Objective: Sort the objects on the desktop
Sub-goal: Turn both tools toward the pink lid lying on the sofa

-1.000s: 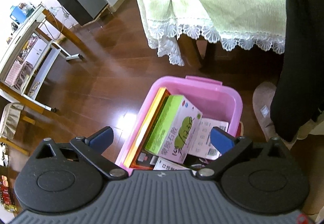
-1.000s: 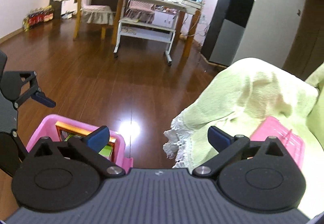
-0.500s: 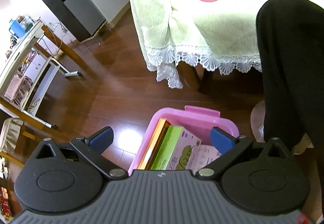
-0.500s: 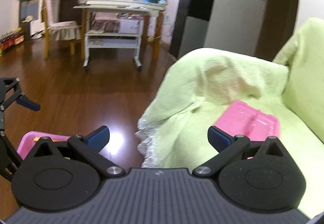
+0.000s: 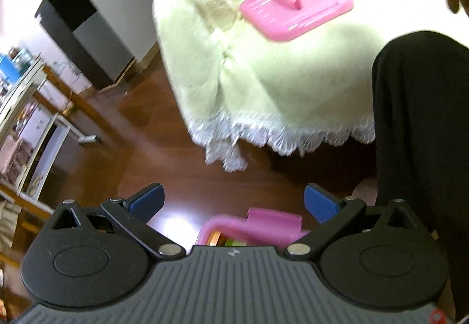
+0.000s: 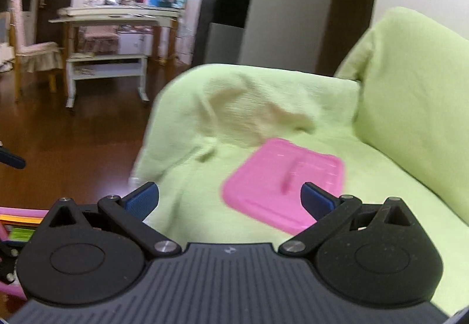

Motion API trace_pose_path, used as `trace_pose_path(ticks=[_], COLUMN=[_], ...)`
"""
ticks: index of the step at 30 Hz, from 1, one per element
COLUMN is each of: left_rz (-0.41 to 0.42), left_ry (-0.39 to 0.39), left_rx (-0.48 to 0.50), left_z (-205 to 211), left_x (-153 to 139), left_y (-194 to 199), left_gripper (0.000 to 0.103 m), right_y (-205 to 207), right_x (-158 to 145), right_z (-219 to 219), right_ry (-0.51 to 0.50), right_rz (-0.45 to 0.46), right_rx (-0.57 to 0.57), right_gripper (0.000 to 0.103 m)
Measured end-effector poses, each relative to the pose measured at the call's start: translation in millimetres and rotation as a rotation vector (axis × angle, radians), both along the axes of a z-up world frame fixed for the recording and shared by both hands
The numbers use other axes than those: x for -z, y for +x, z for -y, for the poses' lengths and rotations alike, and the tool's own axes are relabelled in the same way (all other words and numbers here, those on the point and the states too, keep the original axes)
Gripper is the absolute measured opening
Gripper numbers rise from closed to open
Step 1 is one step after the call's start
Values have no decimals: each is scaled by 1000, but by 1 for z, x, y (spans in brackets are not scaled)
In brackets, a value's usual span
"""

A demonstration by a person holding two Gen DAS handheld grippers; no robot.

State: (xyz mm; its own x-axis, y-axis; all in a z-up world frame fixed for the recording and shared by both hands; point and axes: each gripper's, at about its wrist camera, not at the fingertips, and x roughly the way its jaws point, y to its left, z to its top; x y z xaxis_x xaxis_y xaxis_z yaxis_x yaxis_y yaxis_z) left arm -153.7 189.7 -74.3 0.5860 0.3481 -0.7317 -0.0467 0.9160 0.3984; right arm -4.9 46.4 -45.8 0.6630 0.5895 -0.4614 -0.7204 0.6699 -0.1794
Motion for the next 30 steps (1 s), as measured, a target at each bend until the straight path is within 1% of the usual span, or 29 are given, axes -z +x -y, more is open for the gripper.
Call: trace_pose_path(ticks=[4,9,13,18,22,25,30], left_rz=[16,35,48,63,59,33,-30], left_ry=[2,22,31,3,6,-23,-134], left_rx=[69,172,254,331,384,406,383], left_z=[10,25,36,44,50,46,22], left_x=[-3,-5,-9,-13,-8,1,17], left_y=[29,69,105,154,189,211,239], left_gripper=[102,102,102,102,102,102,102], right_y=[21,49,71,96,117,127,134], right_x=[0,4,5,9,13,20,34], right_z=[7,13,19,30,34,33,33], right_ry=[-6,-17,1,16,32,24,10], right_rz=[16,18,3,-23,-54,-79,-114], right_rx=[63,86,105,134,137,142,150], right_gripper=[102,102,102,102,101,101,101])
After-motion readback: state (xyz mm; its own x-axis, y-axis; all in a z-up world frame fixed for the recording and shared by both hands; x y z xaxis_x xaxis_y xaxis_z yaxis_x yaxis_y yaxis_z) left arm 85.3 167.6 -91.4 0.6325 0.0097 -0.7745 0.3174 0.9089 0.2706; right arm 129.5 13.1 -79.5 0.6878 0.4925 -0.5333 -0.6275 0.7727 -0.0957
